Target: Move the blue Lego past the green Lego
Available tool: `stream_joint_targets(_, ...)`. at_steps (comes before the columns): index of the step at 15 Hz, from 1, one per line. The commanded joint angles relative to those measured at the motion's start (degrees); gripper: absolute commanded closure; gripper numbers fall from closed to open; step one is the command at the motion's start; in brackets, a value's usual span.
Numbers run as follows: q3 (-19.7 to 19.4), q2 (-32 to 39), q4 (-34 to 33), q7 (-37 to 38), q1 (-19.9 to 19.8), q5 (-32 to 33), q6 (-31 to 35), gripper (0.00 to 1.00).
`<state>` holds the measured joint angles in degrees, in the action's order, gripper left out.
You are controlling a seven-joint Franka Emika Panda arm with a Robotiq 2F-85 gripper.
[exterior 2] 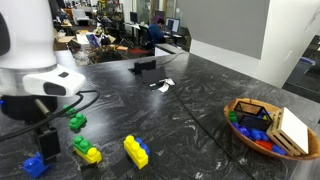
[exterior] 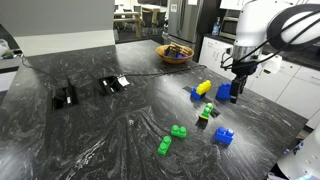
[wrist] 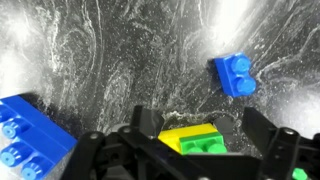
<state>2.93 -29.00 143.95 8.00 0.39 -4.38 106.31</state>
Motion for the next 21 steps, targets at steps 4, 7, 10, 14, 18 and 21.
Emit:
stream_joint_targets(4, 0.0, 0.6, -0.2, 0.4, 0.0, 0.1, 0.3, 0.00)
stream_joint_targets(7, 0.0, 0.3, -0.1, 0.4, 0.0, 0.1, 0.3, 0.00)
stream_joint_targets(10, 0.4, -0.2, 0.4, 1.2, 0.0, 0.2, 1.9, 0.00)
stream_joint_targets(14, 3.8, 0.5, 2.0, 6.2, 0.6, 0.8, 9.1, 0.00)
stream_joint_targets(18, 8.2, -1.4, 6.7, 17.0, 1.0, 1.0, 16.8, 0.00)
stream_joint_targets(21, 8.6, -0.4, 6.1, 18.2, 1.6, 0.5, 15.6, 0.00)
